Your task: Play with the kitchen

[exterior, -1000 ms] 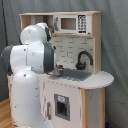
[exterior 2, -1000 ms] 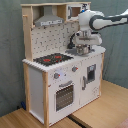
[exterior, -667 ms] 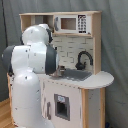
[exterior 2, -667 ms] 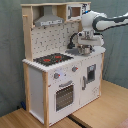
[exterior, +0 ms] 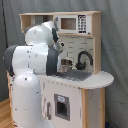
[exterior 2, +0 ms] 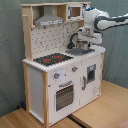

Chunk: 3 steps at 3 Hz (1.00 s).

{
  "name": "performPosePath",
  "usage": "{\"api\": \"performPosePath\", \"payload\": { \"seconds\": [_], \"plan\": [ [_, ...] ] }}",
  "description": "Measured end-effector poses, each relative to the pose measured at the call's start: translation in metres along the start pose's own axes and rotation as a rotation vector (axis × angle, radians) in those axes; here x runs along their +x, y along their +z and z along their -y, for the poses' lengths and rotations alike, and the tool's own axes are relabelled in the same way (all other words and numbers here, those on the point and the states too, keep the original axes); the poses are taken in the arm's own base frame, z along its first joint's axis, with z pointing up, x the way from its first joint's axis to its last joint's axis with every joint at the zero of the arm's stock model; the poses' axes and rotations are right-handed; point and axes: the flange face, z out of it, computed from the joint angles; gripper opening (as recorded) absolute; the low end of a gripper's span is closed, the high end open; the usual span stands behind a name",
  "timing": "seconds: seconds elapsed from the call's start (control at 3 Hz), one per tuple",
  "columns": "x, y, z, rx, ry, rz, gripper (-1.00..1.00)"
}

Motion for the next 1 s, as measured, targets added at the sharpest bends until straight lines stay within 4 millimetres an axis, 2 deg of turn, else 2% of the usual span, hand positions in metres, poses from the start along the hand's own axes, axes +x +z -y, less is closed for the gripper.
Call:
{"api": "performPosePath", "payload": {
  "seconds": [0.67,1.0],
  "plan": [
    [0.030,0.040,-0.022,-0.056,0.004,-0.017,-1.00],
    [0.036,0.061,-0.019,-0.027,0.015,0.042,-1.00]
  ]
}}
